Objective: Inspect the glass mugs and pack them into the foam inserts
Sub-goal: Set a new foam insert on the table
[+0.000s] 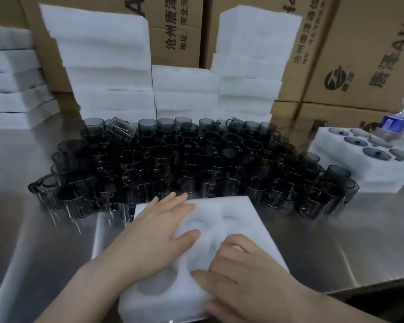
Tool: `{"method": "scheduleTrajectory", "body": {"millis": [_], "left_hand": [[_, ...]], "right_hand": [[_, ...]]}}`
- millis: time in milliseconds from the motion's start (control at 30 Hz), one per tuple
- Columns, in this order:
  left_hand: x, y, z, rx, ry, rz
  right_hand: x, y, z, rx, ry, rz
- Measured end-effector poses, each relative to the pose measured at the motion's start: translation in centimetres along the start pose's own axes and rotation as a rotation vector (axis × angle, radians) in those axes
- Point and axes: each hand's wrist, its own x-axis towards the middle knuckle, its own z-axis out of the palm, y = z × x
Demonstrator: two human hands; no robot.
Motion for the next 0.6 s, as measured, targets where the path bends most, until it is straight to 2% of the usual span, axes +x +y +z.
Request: {"method": "scheduleTrajectory", "body": {"millis": [67,133,200,233,300,400,533,600], "left_hand": [[0.5,-0.1,0.1,0.087,-0.013,0.027],[1.0,0.0,0.2,0.158,-0.009,0.051],[1.4,0.2,0.2,0.177,-0.01,0.059],[1.5,0.3,0.2,0.179,-0.013,0.064],[1.5,0.3,0.2,0.176,-0.012,0.068],[1.5,0.3,-0.1,0.064,0.068,0.066],[2.5,0.8,-1.4,-0.113,0.386,0.032],[3.4,1.1,-1.6,-0.194,0.44,-0.012]], "right_hand": [[0.4,0.9,-0.5,0.151,0.022,-0.015],[1.4,2.7,-1.0,0.445,0.109,0.028],[3.6,5.0,-1.4,0.628,0.236,0.22],[5.0,6.3,-1.3,0.642,0.24,0.334],[7.7,9.0,-0.3,0.51,0.081,0.514],[10.9,11.4,2.2,0.257,-0.203,0.624],[12.2,11.7,4.6,0.108,-0.272,0.648],[12.1,11.7,4.5,0.11,-0.258,0.645]]}}
